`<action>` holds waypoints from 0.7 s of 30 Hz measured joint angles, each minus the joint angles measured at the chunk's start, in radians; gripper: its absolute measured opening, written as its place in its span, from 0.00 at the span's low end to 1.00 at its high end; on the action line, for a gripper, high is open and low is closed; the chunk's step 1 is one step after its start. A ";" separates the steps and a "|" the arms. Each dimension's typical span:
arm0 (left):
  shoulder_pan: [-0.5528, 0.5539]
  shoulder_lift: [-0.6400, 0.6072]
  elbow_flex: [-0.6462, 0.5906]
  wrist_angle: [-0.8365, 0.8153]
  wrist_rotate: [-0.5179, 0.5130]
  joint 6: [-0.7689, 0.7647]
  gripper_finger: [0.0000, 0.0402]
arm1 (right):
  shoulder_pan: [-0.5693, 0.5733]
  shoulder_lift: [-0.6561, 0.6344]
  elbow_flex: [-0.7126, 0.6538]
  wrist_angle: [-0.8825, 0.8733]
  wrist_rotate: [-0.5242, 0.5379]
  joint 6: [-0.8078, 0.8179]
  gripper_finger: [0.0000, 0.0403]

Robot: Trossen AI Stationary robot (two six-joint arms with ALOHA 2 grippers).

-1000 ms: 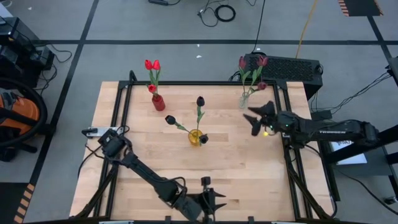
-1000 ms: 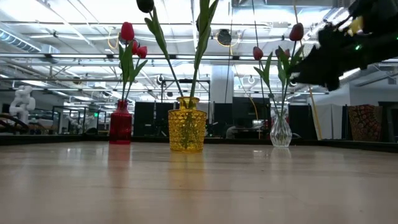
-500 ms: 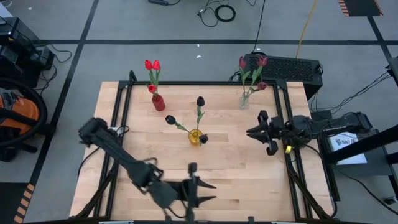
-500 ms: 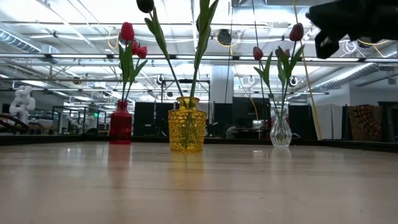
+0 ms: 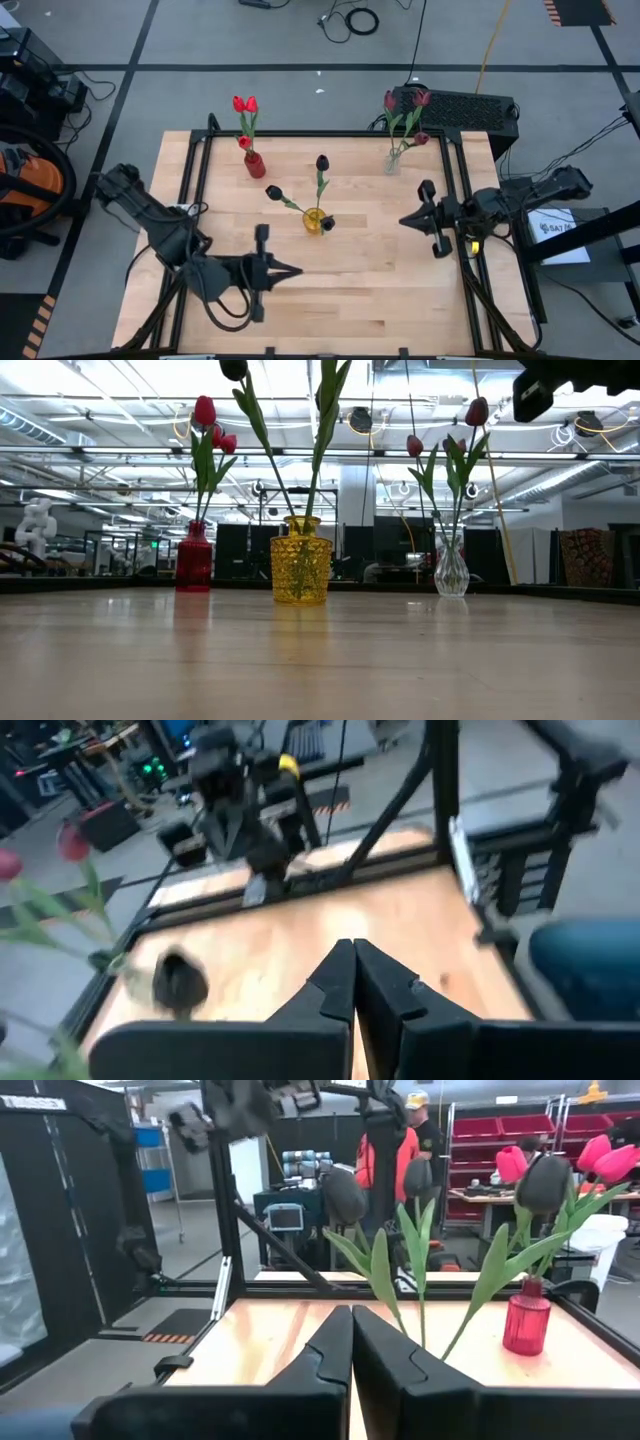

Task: Sort flowers into vase by color
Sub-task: Return to Home Position

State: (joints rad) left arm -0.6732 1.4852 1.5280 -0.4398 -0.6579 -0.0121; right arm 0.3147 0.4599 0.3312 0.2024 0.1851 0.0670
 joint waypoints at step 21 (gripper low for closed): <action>-0.054 -0.460 -0.835 0.508 -0.056 0.051 0.04 | 0.015 0.006 -0.146 0.049 -0.008 -0.058 0.01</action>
State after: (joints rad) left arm -0.7269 1.0254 0.6926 0.0679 -0.7140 0.0390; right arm 0.3294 0.4657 0.1847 0.2512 0.1772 0.0085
